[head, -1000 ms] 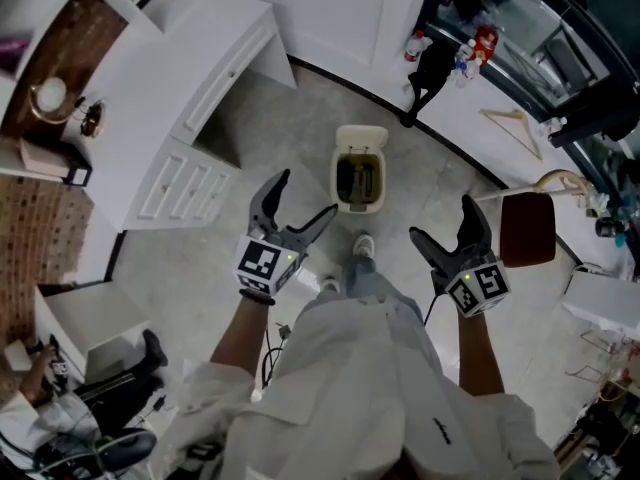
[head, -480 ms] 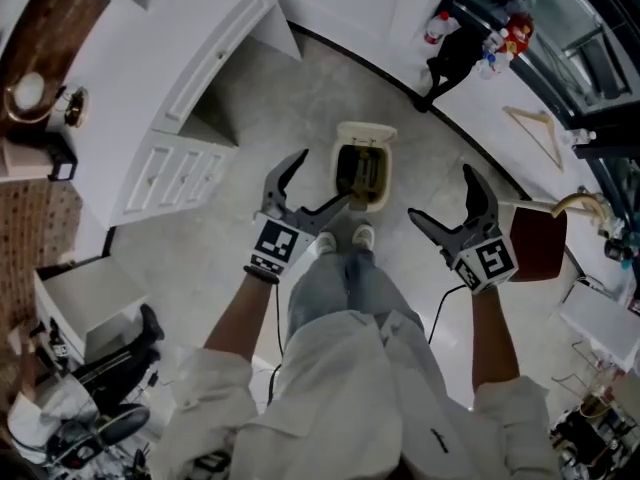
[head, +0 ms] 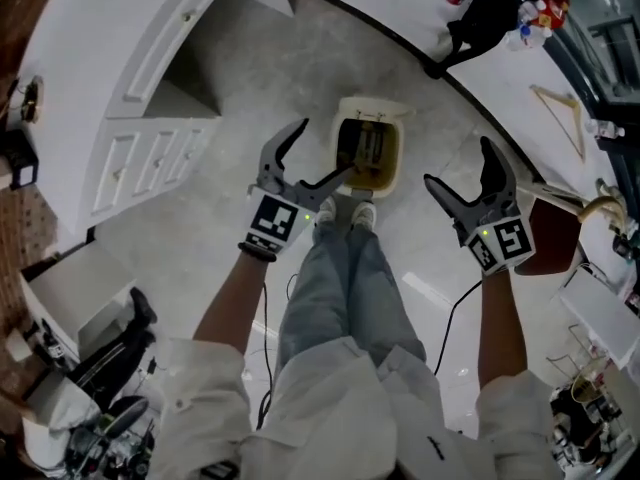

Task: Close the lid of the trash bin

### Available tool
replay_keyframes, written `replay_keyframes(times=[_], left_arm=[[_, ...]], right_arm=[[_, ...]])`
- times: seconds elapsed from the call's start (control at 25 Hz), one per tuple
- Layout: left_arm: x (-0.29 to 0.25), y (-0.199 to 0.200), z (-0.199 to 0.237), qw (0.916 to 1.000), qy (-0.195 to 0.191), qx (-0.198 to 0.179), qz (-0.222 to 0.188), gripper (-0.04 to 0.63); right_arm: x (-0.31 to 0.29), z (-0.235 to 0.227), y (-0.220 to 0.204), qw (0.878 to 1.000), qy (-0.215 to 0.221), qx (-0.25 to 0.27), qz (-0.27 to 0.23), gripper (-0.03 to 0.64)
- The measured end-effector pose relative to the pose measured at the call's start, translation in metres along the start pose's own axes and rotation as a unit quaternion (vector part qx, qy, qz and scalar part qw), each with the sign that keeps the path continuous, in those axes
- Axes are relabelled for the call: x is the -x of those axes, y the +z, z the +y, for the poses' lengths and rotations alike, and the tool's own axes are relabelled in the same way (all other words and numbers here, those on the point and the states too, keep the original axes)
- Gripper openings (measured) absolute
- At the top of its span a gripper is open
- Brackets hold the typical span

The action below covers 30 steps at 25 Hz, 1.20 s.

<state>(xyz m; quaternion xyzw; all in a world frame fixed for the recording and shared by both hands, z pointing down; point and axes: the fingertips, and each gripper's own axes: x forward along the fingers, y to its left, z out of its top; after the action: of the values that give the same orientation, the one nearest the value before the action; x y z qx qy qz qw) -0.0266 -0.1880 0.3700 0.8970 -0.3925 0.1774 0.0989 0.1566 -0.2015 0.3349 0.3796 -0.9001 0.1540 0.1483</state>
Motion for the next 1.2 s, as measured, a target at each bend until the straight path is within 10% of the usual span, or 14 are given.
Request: replay_keyframes(times=[0.68,1.2], left_arm=[[-0.091,-0.125,0.042,0.9990,0.020,0.036,-0.016,0.312],[-0.135,-0.163,0.050,0.9998,0.015,-0.010,-0.007,0.248]], right_arm=[[-0.099,-0.044,-0.141,1.000,-0.016,0.003,0.021,0.475],[-0.139,-0.066,-0.176,0.999,-0.033,0.007,0.015,0.373]])
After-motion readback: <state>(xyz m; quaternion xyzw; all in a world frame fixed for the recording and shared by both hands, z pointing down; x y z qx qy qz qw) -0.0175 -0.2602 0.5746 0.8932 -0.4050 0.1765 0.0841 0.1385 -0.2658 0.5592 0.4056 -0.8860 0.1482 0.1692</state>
